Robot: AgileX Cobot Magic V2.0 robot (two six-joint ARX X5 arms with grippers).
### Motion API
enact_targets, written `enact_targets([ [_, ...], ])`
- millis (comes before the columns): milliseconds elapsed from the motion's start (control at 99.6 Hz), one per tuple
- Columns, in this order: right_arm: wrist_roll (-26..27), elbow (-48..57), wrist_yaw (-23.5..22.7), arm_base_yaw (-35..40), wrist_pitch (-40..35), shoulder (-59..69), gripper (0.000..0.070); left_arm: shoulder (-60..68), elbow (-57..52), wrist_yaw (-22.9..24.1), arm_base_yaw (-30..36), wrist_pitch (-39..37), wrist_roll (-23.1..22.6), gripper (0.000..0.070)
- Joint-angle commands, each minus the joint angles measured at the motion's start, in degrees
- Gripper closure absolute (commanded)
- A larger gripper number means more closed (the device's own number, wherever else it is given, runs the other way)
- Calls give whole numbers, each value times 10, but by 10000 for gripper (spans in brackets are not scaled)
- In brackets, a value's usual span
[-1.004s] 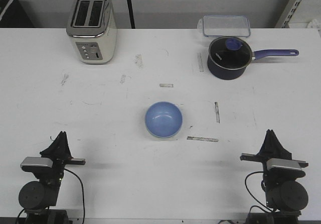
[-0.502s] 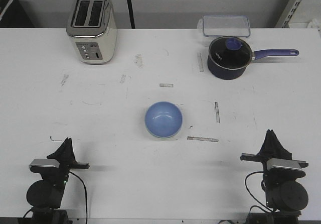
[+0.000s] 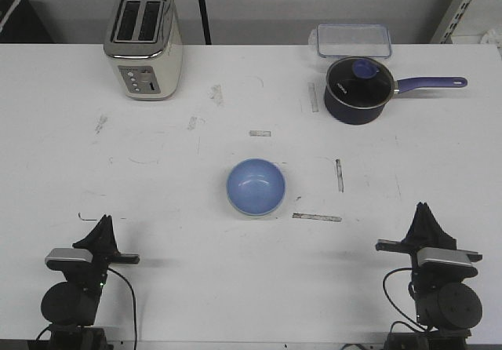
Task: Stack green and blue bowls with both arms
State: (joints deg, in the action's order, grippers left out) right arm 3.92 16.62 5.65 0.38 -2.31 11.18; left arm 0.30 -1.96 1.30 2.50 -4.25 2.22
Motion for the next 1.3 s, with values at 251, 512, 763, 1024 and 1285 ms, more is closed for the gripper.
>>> enact_targets([
  [251,7,0,0,0,6,0,682,-1,13,0,0,-10,-5,699],
  [512,5,-2,-5,0,-21,-20,682,-1,13,0,0,-10,-5,699],
  [763,3,-61,-27,3,-23,-98,685,-1,13,0,0,-10,-5,699],
  [1024,3,-115,-29,5,3,-111,685,-1,13,0,0,-10,-5,699],
  [1285,5,-159,-38,7,42,-111,685,-1,12,0,0,-10,-5,699],
])
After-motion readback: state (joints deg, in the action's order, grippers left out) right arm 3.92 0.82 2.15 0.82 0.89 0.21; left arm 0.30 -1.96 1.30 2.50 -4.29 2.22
